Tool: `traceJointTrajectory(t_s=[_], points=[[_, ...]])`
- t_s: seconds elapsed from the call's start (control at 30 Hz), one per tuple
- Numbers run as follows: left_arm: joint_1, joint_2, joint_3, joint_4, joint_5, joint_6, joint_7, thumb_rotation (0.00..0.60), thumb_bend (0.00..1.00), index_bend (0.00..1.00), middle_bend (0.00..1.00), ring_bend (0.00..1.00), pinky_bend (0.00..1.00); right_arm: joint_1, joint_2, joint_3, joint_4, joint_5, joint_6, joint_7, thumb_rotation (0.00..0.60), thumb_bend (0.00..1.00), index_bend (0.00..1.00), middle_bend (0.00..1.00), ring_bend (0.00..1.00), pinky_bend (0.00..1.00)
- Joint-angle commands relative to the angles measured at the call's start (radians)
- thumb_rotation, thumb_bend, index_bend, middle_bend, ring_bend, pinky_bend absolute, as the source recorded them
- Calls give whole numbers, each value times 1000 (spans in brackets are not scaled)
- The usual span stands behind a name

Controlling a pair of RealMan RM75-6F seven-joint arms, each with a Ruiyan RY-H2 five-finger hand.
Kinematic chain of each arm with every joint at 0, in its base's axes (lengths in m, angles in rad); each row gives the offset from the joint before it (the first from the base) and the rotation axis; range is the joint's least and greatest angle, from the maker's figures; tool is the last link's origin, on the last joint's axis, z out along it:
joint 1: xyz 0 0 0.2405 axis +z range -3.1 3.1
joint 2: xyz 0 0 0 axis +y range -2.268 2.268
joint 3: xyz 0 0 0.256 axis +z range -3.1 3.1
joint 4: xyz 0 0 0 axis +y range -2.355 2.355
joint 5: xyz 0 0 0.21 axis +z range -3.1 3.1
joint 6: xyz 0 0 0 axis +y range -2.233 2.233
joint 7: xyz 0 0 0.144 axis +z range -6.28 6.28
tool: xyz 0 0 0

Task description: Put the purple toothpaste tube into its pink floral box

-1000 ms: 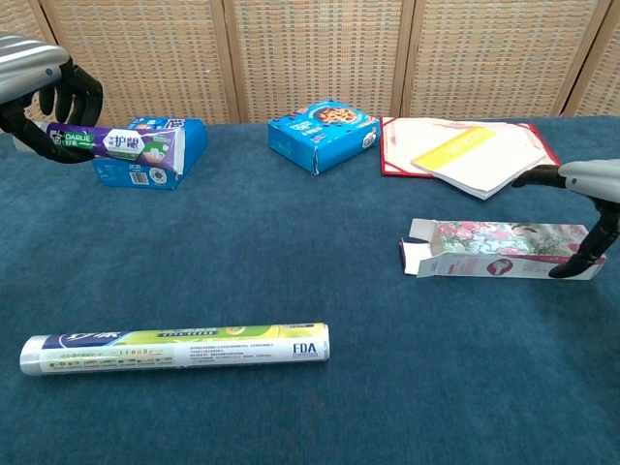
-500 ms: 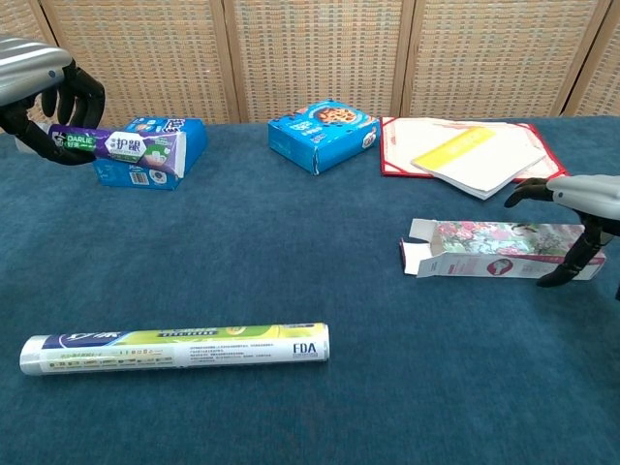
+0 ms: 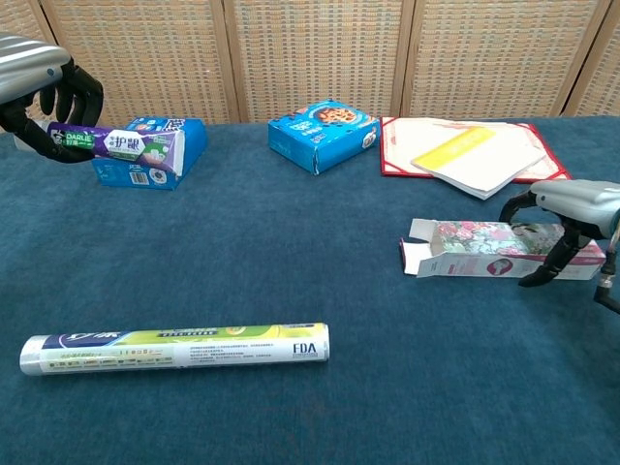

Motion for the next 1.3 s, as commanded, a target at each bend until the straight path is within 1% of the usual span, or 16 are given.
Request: traceJointTrajectory(t_s=[0.03,0.17,0.27,0.33,0.43,0.6,0.8,0.97,1.0,1.17,1.3], points=[[1,1,0,1,0,0,-2,600,370,842,633,522,483,0,-19,4,15,-21,22,18,600,118,358,268,117,234],[3,1,1,7,0,-1,-8,600,369,842,633,523,484,-2,-34,7,25,-39,39,33,600,119,388,314,171,295],[4,1,0,11,-2,-2,-16,600,369,842,633,523,483,-3,-39,8,26,-51,53,36,600,118,453,390,266,393],[5,1,0,12,0,-1,-20,600,369,842,633,523,483,-4,-43,11,27,-57,62,41,600,118,509,462,352,465],[7,1,0,13,5,2,-27,600,369,842,633,523,483,-12,-51,16,30,-78,89,60,600,119,547,510,402,515],[7,6,-3,4,10,6,-38,600,369,842,633,522,483,-26,-46,20,16,-99,104,100,600,119,558,518,409,533],[6,29,-14,-51,16,7,-75,600,369,842,633,523,483,-43,-3,24,-52,-122,109,141,600,118,577,534,426,533],[1,54,-23,-107,29,11,-76,600,369,842,633,523,483,-54,27,49,-129,-134,144,165,600,119,578,533,427,533],[-3,62,-29,-133,36,15,-78,600,369,842,633,523,483,-59,37,66,-170,-142,163,190,600,119,578,533,427,533],[-10,92,-38,-208,20,-1,-66,600,369,842,633,523,483,-72,86,71,-277,-156,171,208,600,119,577,533,427,533],[-24,119,-49,-270,-6,-33,-52,600,369,842,633,523,483,-72,101,75,-325,-156,182,195,600,118,578,532,427,533]])
